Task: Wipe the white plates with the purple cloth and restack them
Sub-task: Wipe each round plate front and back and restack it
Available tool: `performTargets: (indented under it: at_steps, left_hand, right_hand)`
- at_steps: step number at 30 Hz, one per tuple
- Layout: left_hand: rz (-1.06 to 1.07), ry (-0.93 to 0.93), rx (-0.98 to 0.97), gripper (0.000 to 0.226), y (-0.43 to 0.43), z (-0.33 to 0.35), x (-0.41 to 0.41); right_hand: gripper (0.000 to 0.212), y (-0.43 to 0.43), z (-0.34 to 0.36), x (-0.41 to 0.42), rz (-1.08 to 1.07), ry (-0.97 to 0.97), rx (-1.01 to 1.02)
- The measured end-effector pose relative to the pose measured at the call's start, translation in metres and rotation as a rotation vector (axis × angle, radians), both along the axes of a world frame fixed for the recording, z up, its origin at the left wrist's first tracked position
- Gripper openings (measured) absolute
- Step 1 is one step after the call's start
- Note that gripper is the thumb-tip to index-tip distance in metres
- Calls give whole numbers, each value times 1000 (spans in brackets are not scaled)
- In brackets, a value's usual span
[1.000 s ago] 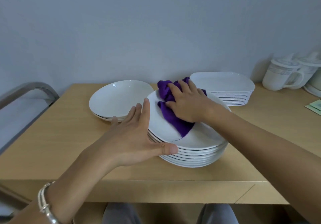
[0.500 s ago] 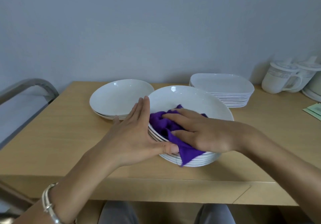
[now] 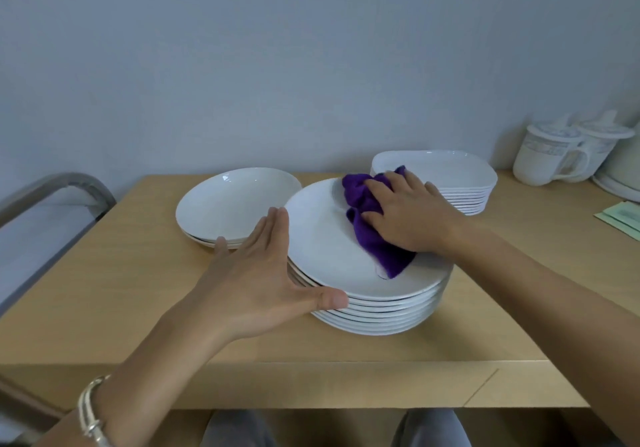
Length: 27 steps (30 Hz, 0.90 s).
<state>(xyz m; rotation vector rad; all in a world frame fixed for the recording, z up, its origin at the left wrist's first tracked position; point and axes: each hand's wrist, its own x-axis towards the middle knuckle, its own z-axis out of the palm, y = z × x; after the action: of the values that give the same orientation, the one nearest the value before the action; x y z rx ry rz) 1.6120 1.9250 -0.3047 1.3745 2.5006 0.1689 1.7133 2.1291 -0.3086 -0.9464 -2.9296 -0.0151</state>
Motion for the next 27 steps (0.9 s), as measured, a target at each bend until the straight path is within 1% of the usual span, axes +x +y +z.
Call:
performTargets:
  at_steps: [3,5,7,8,10,13,15,20,22,23,25,26,27]
  left_hand:
    - [8,42,-33,141,0,1,2]
    - [-24,89,-53,143,1,0,2]
    - [-79,127,-52,145,1,1,0]
    - [-104,138,-46,138,1,1,0]
    - [-177,168,-12,118,1,0,2]
    - [-349,256,98,106,3,-3,6]
    - [-402,309,131,103,4,-3,5]
    - [-446,399,124,99,6,-1,2]
    - [-452,466,129,100,9,-4,-1]
    - [-458,469,136,104,9,-4,-3]
    - [-474,395,130,120,10,-1,-7]
    - [-475,353,127,125,11,0,-10]
    - [-473,338,128,126,12,3,-10]
  right_hand:
    - [57,-7,-1,25,23,0,19]
    - [52,-18,1,34,60,1,29]
    - [46,-31,6,38,111,1,-31]
    - [44,-39,8,39,139,2,-102]
    - [38,-52,12,37,216,29,-215]
    - [31,-58,15,31,276,130,-252]
    - [31,-55,18,30,236,218,-276]
    - [28,-49,23,42,84,519,-385]
    - [31,-47,27,46,43,558,-396]
    - [33,-46,29,48,31,568,-400]
    - [34,-43,32,51,10,584,-416]
    - [34,-43,33,53,4,595,-427]
    - [34,-42,35,56,1,607,-435]
